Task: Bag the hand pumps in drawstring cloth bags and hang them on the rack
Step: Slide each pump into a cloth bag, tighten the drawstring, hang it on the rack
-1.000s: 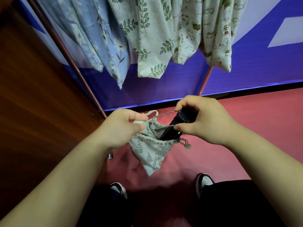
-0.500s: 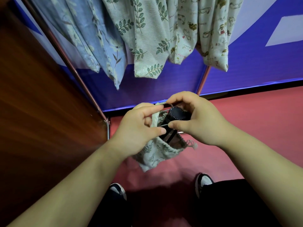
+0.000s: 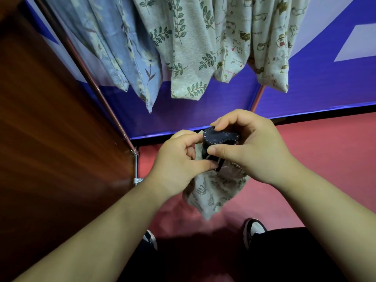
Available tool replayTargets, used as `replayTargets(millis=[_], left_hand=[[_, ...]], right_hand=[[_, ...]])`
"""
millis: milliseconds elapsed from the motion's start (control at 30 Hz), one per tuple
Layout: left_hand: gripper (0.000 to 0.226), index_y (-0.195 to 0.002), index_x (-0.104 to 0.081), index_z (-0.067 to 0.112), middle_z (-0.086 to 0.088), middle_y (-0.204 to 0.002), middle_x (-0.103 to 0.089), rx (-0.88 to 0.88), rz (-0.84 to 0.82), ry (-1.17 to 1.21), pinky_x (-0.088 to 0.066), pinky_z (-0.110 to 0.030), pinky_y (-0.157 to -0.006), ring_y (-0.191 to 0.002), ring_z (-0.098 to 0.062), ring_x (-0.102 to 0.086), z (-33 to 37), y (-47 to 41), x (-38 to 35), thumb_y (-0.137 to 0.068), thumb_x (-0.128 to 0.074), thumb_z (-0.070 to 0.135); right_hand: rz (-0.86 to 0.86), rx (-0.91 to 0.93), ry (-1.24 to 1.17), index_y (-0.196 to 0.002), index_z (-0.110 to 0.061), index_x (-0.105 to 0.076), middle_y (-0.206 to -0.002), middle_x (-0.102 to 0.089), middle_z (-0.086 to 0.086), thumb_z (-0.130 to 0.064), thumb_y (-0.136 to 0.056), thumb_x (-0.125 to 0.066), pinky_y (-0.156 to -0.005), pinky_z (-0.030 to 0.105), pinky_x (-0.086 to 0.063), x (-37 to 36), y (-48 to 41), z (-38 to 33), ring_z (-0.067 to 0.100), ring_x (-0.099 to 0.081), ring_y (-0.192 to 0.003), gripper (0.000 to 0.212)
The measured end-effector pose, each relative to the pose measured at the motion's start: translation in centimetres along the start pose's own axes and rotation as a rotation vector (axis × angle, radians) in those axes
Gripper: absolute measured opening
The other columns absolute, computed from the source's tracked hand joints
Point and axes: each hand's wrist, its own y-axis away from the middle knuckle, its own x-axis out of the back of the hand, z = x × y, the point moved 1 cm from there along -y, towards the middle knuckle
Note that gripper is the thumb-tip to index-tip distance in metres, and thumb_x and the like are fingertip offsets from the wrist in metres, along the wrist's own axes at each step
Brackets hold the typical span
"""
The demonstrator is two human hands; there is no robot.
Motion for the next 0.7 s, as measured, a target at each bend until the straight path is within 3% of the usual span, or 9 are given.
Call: replayTargets(millis=[67,100,267,333,400,467,567,633,700], left_hand=[[0.052,-0.095,-0.075,0.052,0.009,-0.1,-0.061,0.009,0.001,0.031,-0.059,-0.036,-0.081,-0.082,-0.016,-0.067,-0.2,0.1,-0.1,-0.057,-0.091,0.021],[0.05,-0.094,-0.075,0.05,0.01,-0.1,-0.061,0.016,0.002,0.052,-0.059,-0.035,-0.081,-0.083,-0.018,-0.068,-0.2,0.2,-0.3,-0.057,-0.092,0.022],[0.043,-0.098,-0.074,0.039,-0.007,-0.109,-0.068,0.034,0.068,0.105,-0.056,-0.059,-0.09,-0.099,-0.035,-0.07,-0.6,0.4,-1.0,-0.058,-0.089,0.035],[0.04,-0.099,-0.074,0.037,-0.008,-0.109,-0.071,0.042,0.067,0.099,-0.056,-0.058,-0.089,-0.099,-0.032,-0.071,-0.6,0.4,-1.1,-0.062,-0.089,0.035],[0.037,-0.1,-0.075,0.036,-0.005,-0.108,-0.072,0.039,0.056,0.089,-0.058,-0.048,-0.087,-0.097,-0.023,-0.072,-0.5,0.4,-0.9,-0.067,-0.091,0.029],[0.037,-0.099,-0.075,0.043,0.0,-0.108,-0.074,0.02,0.044,0.071,-0.056,-0.037,-0.088,-0.098,-0.014,-0.071,-0.2,0.2,-0.4,-0.069,-0.089,0.027],[0.037,-0.099,-0.074,0.045,-0.004,-0.112,-0.074,0.012,0.005,0.064,-0.055,-0.041,-0.096,-0.104,-0.019,-0.071,0.1,-0.4,1.1,-0.066,-0.085,0.033],[0.034,-0.099,-0.076,0.036,-0.006,-0.113,-0.074,0.017,-0.032,0.099,-0.055,-0.039,-0.097,-0.103,-0.016,-0.072,0.3,-0.6,2.2,-0.068,-0.085,0.022],[0.034,-0.098,-0.077,0.032,-0.001,-0.11,-0.076,0.02,-0.086,0.14,-0.055,-0.032,-0.096,-0.101,-0.011,-0.071,0.6,-0.7,3.2,-0.071,-0.082,0.012]], right_hand=[[0.019,0.003,-0.01,-0.084,-0.026,-0.065,-0.098,-0.074,-0.006,-0.015,-0.059,-0.088,-0.088,0.035,-0.056,-0.2,-0.1,-0.1,0.016,-0.07,-0.094,0.036],[0.023,-0.001,-0.014,-0.083,-0.028,-0.065,-0.098,-0.074,-0.007,-0.016,-0.058,-0.088,-0.088,0.033,-0.056,-0.2,-0.1,-0.1,0.014,-0.071,-0.095,0.037],[0.014,-0.017,0.041,-0.081,-0.031,-0.064,-0.093,-0.074,-0.013,-0.016,-0.058,-0.094,-0.081,0.029,-0.055,-0.9,0.2,-0.2,0.009,-0.07,-0.087,0.04],[0.016,-0.011,0.076,-0.084,-0.029,-0.067,-0.092,-0.074,-0.01,-0.023,-0.059,-0.092,-0.077,0.036,-0.056,-1.1,0.2,-0.4,0.02,-0.069,-0.081,0.036],[0.016,-0.007,0.069,-0.089,-0.028,-0.069,-0.094,-0.074,-0.003,-0.029,-0.062,-0.088,-0.078,0.042,-0.056,-0.8,0.0,-0.5,0.032,-0.067,-0.082,0.033],[0.01,-0.008,0.085,-0.094,-0.034,-0.069,-0.104,-0.073,-0.007,-0.04,-0.064,-0.085,-0.083,0.037,-0.056,0.3,-0.1,-0.3,0.023,-0.068,-0.092,0.035],[0.001,-0.107,0.11,-0.099,-0.039,-0.067,-0.106,-0.066,-0.022,-0.055,-0.061,-0.078,-0.09,0.03,-0.049,2.4,-0.2,0.9,0.005,-0.061,-0.101,0.042],[-0.002,-0.196,0.112,-0.102,-0.037,-0.066,-0.1,-0.064,-0.021,-0.055,-0.063,-0.078,-0.093,0.032,-0.048,3.3,-0.2,2.0,0.003,-0.059,-0.1,0.045],[-0.019,-0.225,0.175,-0.104,-0.036,-0.063,-0.102,-0.064,-0.021,-0.043,-0.07,-0.084,-0.093,0.029,-0.047,3.1,-0.1,2.8,-0.001,-0.06,-0.099,0.041]])
